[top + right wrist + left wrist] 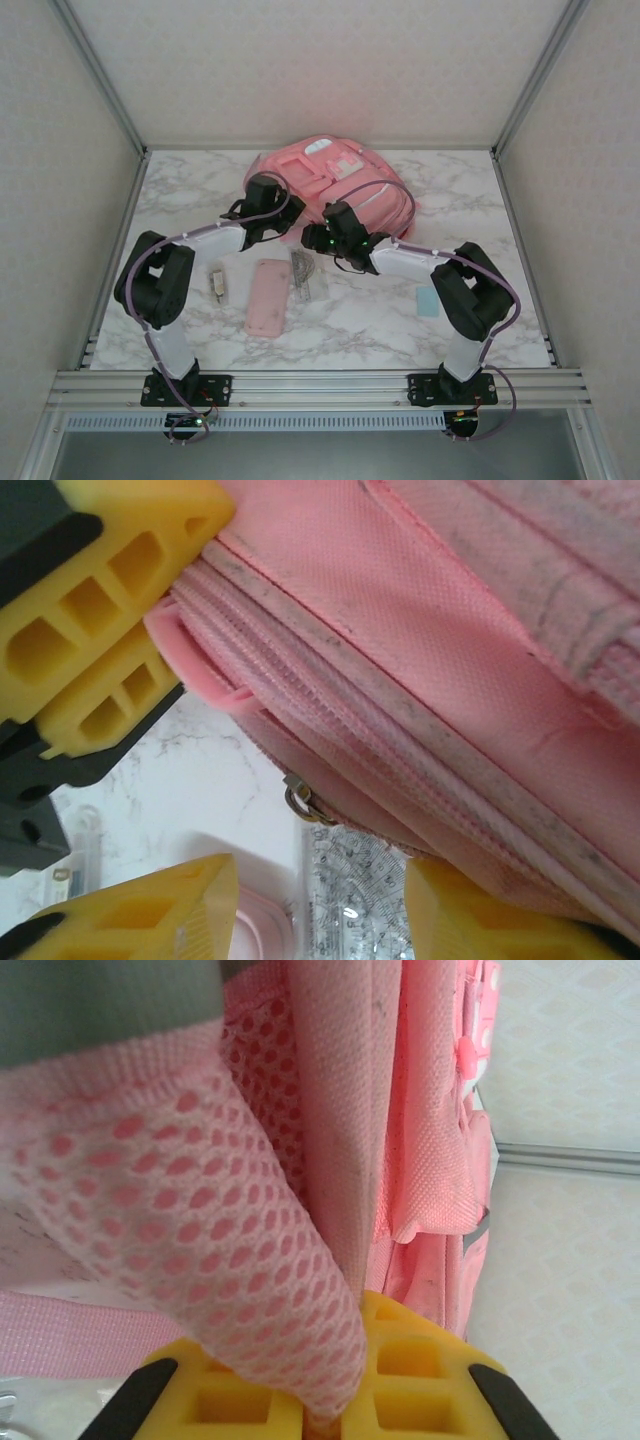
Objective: Pack the student bag
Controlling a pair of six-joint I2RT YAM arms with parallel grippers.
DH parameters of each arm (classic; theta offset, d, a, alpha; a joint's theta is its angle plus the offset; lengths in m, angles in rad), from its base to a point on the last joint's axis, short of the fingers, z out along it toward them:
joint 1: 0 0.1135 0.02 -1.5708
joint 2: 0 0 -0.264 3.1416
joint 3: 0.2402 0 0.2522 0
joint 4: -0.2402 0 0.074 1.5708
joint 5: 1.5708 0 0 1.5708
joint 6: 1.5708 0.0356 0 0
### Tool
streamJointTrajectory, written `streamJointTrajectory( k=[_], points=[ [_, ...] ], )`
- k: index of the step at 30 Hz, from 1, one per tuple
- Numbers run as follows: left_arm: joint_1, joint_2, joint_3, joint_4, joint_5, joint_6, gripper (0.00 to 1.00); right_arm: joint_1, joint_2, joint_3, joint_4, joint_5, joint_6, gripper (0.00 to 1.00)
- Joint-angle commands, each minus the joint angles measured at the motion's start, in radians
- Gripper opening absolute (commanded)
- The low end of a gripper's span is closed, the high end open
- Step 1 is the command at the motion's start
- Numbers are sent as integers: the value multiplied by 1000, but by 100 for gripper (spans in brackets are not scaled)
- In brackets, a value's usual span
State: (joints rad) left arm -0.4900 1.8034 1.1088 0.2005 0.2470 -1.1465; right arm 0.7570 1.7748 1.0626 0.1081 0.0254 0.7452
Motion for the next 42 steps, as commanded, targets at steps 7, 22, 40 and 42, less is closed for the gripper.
streamJointTrajectory(
  k=[7,22,40,42],
  points=[
    [-93,-116,-27,89,142,-159,0,69,97,95,25,538,-186,42],
    [-124,-139,-28,73,141,-167,0,76,176,173,46,752,-86,18],
    [9,-51,48,-33,105,70,0,-116,-68,2,-289,-25,-188,0],
    [19,-37,59,-51,106,97,0,-140,-87,-2,-375,-81,-216,0]
  ],
)
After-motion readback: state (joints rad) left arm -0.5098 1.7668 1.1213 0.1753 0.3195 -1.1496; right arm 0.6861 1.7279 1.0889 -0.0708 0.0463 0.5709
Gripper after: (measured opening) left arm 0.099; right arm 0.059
